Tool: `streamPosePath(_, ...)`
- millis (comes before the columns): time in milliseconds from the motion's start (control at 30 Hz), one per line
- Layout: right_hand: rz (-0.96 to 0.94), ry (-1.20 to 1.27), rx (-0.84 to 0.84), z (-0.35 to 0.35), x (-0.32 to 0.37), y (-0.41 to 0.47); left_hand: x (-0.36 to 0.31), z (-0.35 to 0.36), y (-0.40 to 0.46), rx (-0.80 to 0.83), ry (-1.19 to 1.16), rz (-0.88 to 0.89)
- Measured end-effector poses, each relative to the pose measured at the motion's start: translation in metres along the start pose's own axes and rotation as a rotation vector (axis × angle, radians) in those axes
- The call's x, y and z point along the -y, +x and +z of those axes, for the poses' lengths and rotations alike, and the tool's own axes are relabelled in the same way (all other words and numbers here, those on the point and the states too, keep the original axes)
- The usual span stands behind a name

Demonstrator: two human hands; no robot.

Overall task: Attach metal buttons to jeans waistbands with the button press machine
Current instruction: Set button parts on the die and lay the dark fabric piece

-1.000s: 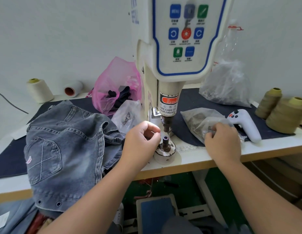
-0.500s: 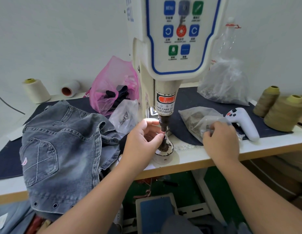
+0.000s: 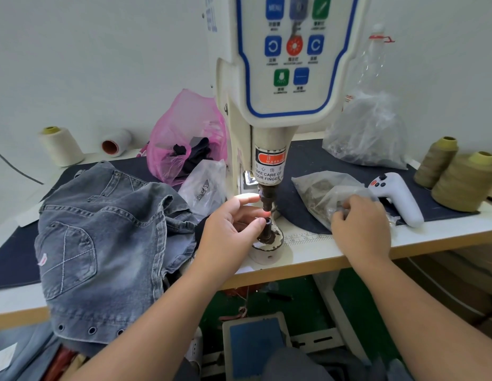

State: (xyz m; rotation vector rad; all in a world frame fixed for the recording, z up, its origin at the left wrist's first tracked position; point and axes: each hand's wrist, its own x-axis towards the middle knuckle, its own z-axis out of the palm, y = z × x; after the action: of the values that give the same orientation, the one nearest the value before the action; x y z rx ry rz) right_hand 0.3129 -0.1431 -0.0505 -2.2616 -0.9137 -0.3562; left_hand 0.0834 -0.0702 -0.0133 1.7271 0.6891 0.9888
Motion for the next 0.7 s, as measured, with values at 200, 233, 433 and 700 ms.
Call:
streamPosePath(200, -0.005, -0.036, 0.008, -0.001, 0.002, -0.001, 0.004, -0.003, 0.001, -0.026, 0.019, 0.023)
streamPosePath(233, -0.021, -0.059, 0.019, -0.002, 0.002, 0.000, 0.004, -0.005, 0.004, -0.054, 0.045, 0.040)
streamPosePath(433, -0.108, -0.169, 0.181, -0.006, 0.000, 0.010, 0.002, -0.040, 0.046, -0.156, 0.532, 0.047)
streamPosePath(700, 0.049, -0.589, 0.739, -0.035, 0.031, 0.053, 0.025, -0.068, 0.078, -0.156, 0.769, -0.131)
